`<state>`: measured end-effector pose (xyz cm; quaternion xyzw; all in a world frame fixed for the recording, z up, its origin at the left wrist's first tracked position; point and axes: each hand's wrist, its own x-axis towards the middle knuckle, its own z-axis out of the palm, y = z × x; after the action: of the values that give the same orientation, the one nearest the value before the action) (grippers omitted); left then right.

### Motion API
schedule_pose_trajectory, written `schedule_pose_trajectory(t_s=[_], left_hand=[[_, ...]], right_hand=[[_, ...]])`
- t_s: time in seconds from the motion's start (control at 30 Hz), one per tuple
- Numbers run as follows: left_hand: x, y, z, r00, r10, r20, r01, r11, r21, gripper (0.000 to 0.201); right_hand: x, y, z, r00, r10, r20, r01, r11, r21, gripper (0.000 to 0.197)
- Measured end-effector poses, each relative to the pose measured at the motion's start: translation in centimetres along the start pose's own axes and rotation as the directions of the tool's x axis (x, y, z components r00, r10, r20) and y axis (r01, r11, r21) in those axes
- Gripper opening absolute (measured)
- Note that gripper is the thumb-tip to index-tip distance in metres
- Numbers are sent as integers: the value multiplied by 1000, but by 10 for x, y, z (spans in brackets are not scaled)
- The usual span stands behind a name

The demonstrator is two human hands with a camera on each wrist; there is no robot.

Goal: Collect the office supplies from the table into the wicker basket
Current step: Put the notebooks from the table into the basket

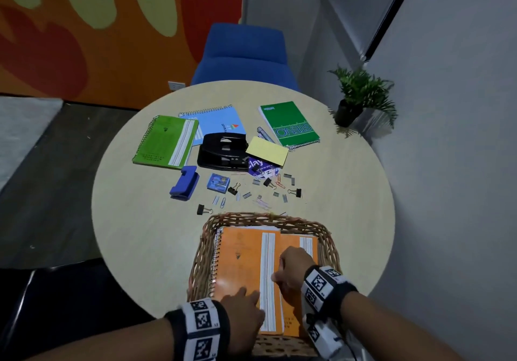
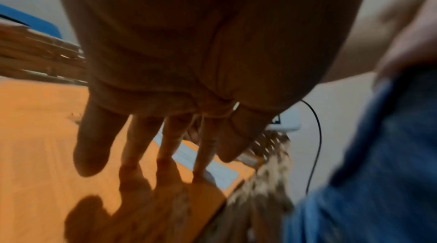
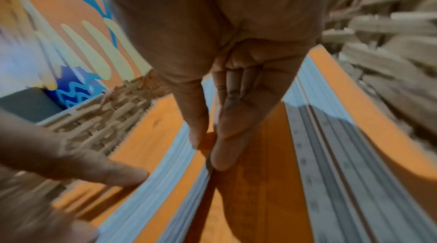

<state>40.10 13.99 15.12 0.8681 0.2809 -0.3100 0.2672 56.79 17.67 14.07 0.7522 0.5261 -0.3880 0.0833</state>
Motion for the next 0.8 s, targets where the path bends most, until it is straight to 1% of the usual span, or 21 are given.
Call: schedule_pose_trajectory(t_s=[0.03,0.1,0.13,0.17,0.23,0.27,0.3,0.33,0.37,0.4,0.43,0.47,0.5,0.53,0.57,0.6,0.67,0.7,0.73,0.77,0.8], left_hand=[[1,-5,-10,1000,14,19,-12,998,-63,22],[1,-15,-43,1000,4,-7,-5,956,-295,23],[4,-22,-63,997,-17,-69,-11,924,-382,26],[9,-29,-85,988,-50,-149,-19,903,-429,31],[24,-42,-131,940,-144,-309,-47,843,-536,33],[35,-48,-153,911,-205,-357,-64,786,-615,31],[50,-55,-175,887,-267,-378,-95,694,-714,28],[68,-62,-196,865,-339,-370,-146,535,-832,25],[87,-68,-216,855,-404,-324,-210,301,-930,20],[106,-72,-235,849,-456,-268,-280,43,-959,16],[126,-76,-253,842,-498,-208,-331,-171,-928,14],[146,-80,-269,829,-538,-154,-366,-312,-877,14],[165,-83,-284,816,-567,-112,-381,-382,-842,17],[183,-86,-298,798,-595,-89,-390,-399,-830,21],[199,-87,-310,779,-623,-74,-392,-391,-833,28],[212,-88,-321,766,-639,-71,-393,-378,-838,34],[233,-89,-340,749,-658,-79,-352,-294,-889,43],[243,-92,-346,721,-691,-53,-311,-254,-916,45],[255,-98,-351,677,-735,-30,-277,-217,-936,45],[262,-104,-356,673,-740,3,-248,-229,-941,44],[267,-110,-359,676,-737,-4,-223,-200,-954,43]], right_hand=[[-1,2,-6,1000,-30,4,30,999,27,21],[-4,7,-31,995,-96,-18,97,990,106,25],[-3,10,-48,991,-122,-48,128,981,143,28],[2,15,-67,988,-135,-75,148,968,202,28],[18,26,-109,987,-124,-106,157,900,407,25],[30,32,-129,987,-100,-129,152,850,505,24],[42,37,-150,984,-74,-159,153,801,579,24],[57,43,-169,980,-41,-192,155,764,626,23],[78,49,-186,975,-8,-221,157,732,663,22],[98,54,-203,969,23,-245,156,715,681,19],[120,60,-216,963,43,-266,159,707,689,16],[143,63,-227,956,53,-288,166,714,680,13],[164,66,-237,948,58,-313,174,727,664,11],[186,69,-245,941,57,-334,176,761,624,9],[205,70,-251,932,43,-360,180,808,561,13],[219,68,-258,928,10,-373,179,865,468,26],[245,62,-267,923,-96,-372,212,935,283,46],[255,58,-271,918,-138,-372,230,949,217,50],[265,55,-274,912,-161,-377,241,954,177,52],[275,54,-275,915,-149,-376,230,957,178,52],[281,52,-276,925,-118,-360,208,953,223,53]])
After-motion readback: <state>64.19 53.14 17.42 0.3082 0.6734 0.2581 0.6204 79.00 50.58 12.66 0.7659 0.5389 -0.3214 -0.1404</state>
